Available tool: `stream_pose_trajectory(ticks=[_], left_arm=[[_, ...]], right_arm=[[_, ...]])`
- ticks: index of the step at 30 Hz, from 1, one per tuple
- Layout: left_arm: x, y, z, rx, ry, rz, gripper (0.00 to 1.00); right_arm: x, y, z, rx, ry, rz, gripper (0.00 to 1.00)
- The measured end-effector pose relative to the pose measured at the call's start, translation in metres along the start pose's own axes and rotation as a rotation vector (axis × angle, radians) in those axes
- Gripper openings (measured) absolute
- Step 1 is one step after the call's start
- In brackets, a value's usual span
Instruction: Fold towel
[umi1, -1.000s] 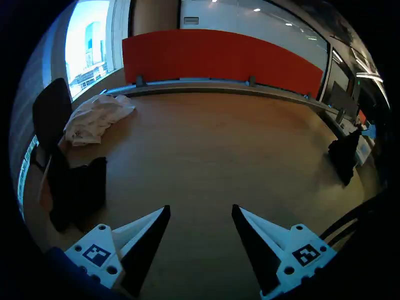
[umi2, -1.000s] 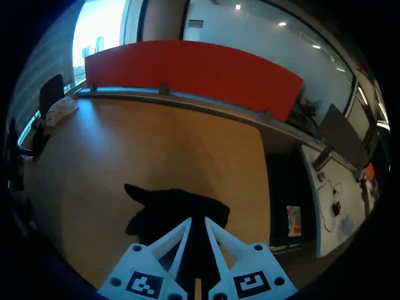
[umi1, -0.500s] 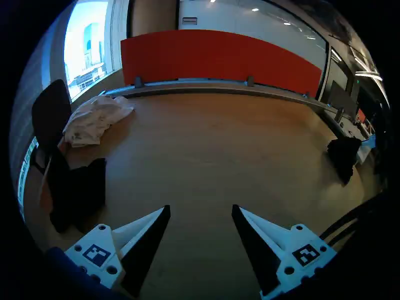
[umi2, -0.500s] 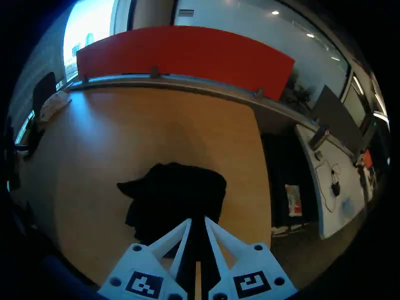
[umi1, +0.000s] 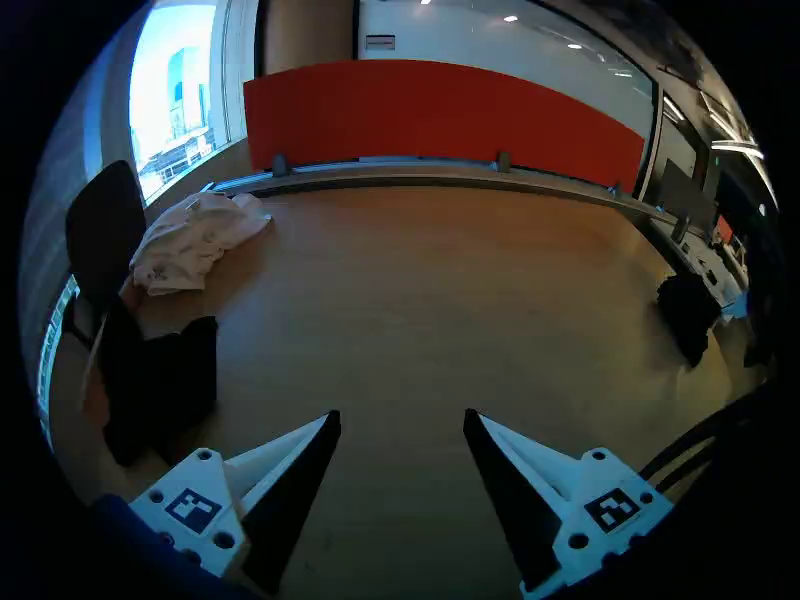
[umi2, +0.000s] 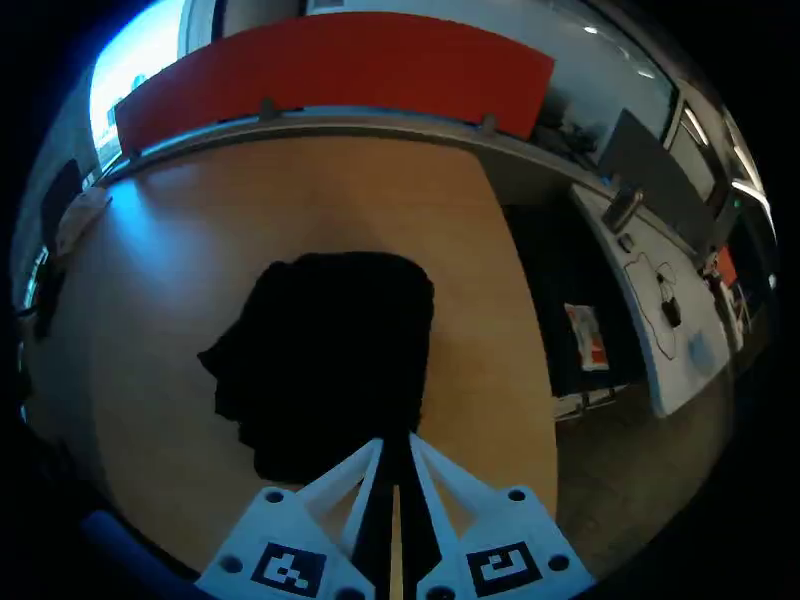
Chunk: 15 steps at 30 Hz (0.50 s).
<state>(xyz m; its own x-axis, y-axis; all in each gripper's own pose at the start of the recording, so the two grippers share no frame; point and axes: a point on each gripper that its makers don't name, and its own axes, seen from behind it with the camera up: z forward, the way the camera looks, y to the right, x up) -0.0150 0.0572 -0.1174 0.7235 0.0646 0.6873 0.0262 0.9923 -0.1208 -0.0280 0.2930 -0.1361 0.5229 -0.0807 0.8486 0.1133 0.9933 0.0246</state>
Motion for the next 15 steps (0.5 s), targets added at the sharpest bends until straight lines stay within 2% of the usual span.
stream_pose_trajectory(ticks=[15], left_arm=[[-0.003, -0.005, -0.002, 0.013, -0.003, -0.004, 0.91]], right_arm=[[-0.022, 0.003, 0.024, -0.035, -0.073, 0.032, 0.05]])
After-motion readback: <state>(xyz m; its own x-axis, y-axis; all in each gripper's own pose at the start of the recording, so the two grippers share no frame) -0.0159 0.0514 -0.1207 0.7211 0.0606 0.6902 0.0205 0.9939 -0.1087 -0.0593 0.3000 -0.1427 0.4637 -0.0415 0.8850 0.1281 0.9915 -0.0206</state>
